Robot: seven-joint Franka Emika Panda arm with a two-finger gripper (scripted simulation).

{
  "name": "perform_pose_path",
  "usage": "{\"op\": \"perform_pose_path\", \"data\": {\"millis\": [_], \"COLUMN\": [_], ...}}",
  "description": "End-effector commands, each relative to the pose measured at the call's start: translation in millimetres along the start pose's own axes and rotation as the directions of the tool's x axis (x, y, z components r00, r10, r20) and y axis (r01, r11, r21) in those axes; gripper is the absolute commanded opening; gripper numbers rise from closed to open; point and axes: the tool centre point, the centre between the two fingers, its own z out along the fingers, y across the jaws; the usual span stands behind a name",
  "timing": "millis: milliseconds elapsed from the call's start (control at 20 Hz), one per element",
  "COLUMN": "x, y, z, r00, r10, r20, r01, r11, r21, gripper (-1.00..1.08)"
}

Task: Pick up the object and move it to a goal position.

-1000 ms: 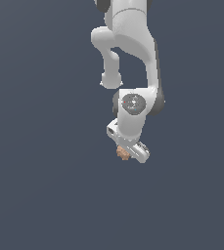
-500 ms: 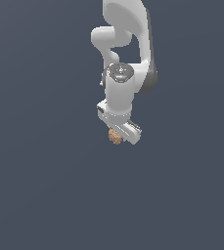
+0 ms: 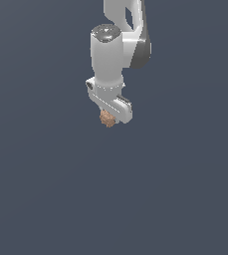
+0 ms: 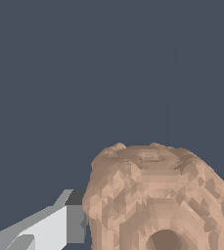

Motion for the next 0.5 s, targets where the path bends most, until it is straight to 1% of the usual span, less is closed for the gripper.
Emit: {"op": "perform_pose_path", "data": {"millis": [0,200,450], "x": [-1.8,-3.4,-4.6], "y": [16.2,37.3,56.5], "z": [-18.4,-43.5,-67.4], "r00": [1.000,1.000,1.000], "r10": [0.000,0.000,0.000], "r20": [0.000,-0.001,-0.002], "r01": [0.000,0.000,0.000], "r11": [1.000,1.000,1.000], "r21": [0.000,0.000,-0.001], "gripper": [-1.00,-1.00,-1.00]}}
